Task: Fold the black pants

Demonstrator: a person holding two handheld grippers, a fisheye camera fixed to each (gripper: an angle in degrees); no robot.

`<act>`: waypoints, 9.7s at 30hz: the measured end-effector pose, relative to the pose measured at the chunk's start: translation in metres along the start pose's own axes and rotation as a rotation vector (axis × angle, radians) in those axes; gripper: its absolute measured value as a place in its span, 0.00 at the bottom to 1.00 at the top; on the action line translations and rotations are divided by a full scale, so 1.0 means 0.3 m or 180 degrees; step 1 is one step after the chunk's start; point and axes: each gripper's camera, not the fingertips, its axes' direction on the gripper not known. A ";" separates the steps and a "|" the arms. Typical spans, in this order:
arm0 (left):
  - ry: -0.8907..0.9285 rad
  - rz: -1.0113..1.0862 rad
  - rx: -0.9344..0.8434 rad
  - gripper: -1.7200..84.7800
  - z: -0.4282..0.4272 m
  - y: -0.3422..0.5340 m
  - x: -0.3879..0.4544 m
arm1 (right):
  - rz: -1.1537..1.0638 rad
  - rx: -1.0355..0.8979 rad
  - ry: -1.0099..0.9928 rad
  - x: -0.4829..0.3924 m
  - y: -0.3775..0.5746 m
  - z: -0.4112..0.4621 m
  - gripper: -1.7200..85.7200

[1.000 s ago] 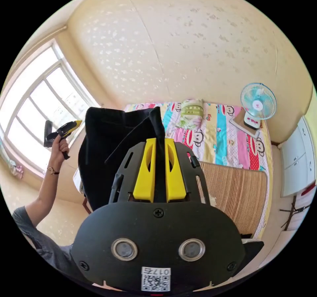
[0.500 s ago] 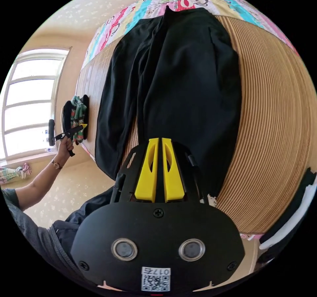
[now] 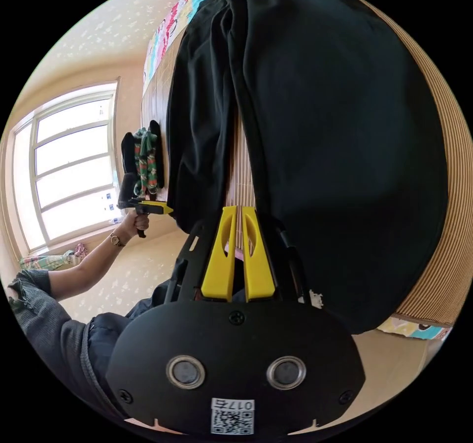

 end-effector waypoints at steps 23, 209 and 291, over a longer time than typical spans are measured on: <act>-0.1023 0.0058 0.0635 0.02 0.139 0.413 0.116 | 0.1029 -0.0034 0.1393 0.496 0.292 -0.271 0.11; -0.0030 0.0390 0.0480 0.07 -0.661 0.847 0.317 | 0.0802 0.1067 -0.0950 0.082 0.531 0.474 0.05; -0.1074 -0.2184 0.0962 0.06 -0.154 0.340 0.159 | 0.2738 0.3103 0.1518 0.836 1.215 -0.958 0.03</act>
